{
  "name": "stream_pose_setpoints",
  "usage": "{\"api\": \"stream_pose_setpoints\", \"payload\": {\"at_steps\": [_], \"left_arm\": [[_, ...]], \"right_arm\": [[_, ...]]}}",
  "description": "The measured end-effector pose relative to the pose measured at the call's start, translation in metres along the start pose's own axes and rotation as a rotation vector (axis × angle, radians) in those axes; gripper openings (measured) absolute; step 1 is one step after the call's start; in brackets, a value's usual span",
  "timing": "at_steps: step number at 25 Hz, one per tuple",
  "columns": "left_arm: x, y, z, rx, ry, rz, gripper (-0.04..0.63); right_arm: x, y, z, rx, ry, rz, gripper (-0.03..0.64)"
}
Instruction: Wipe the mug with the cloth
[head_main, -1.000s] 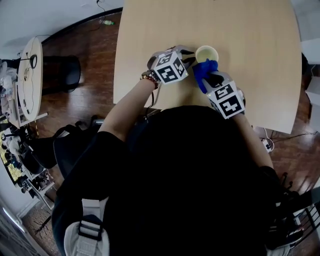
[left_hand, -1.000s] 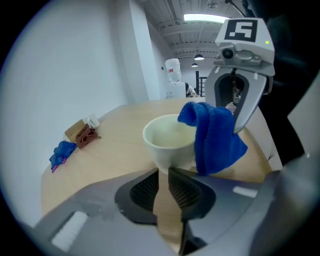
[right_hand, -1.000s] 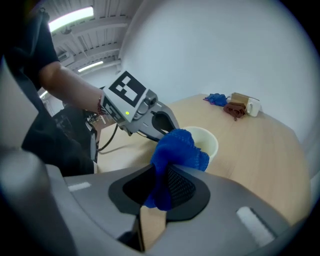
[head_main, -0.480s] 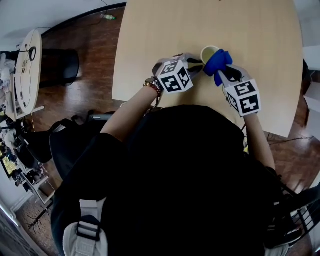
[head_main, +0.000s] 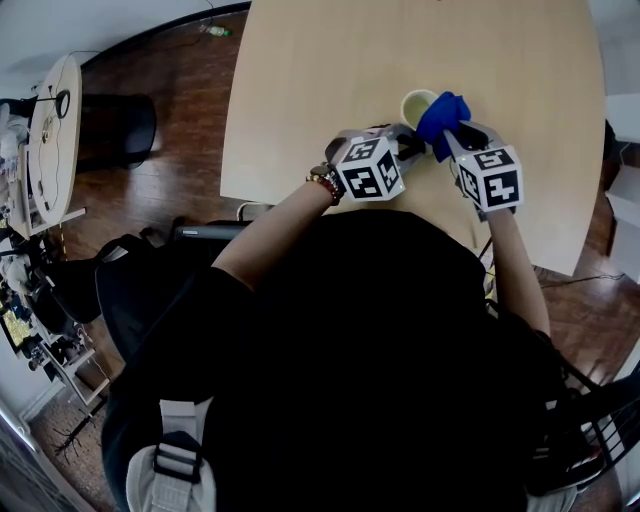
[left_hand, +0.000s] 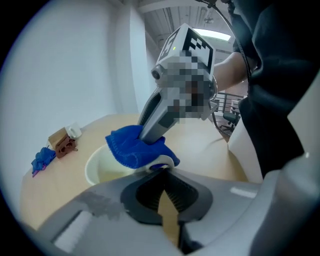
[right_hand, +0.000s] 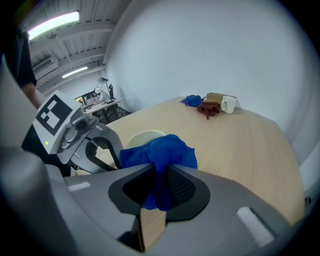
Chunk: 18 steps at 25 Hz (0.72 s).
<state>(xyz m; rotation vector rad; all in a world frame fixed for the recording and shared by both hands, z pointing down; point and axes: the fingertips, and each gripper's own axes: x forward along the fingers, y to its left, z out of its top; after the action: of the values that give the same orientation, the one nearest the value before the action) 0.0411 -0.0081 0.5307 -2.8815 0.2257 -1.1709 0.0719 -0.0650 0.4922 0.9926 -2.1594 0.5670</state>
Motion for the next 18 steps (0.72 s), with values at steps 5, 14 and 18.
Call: {"api": "stream_pose_setpoints", "payload": {"at_steps": [5, 14, 18], "left_arm": [[0.003, -0.002, 0.003, -0.02, -0.009, -0.007, 0.001], [0.003, -0.004, 0.007, -0.045, -0.012, -0.028, 0.0], [0.0, -0.003, 0.001, -0.099, -0.033, -0.023, 0.038]], "right_arm": [[0.024, 0.001, -0.012, -0.004, 0.049, 0.026, 0.071], [0.042, 0.0, -0.029, -0.068, 0.175, 0.03, 0.071], [0.034, -0.013, -0.03, -0.055, 0.11, -0.027, 0.091]]}}
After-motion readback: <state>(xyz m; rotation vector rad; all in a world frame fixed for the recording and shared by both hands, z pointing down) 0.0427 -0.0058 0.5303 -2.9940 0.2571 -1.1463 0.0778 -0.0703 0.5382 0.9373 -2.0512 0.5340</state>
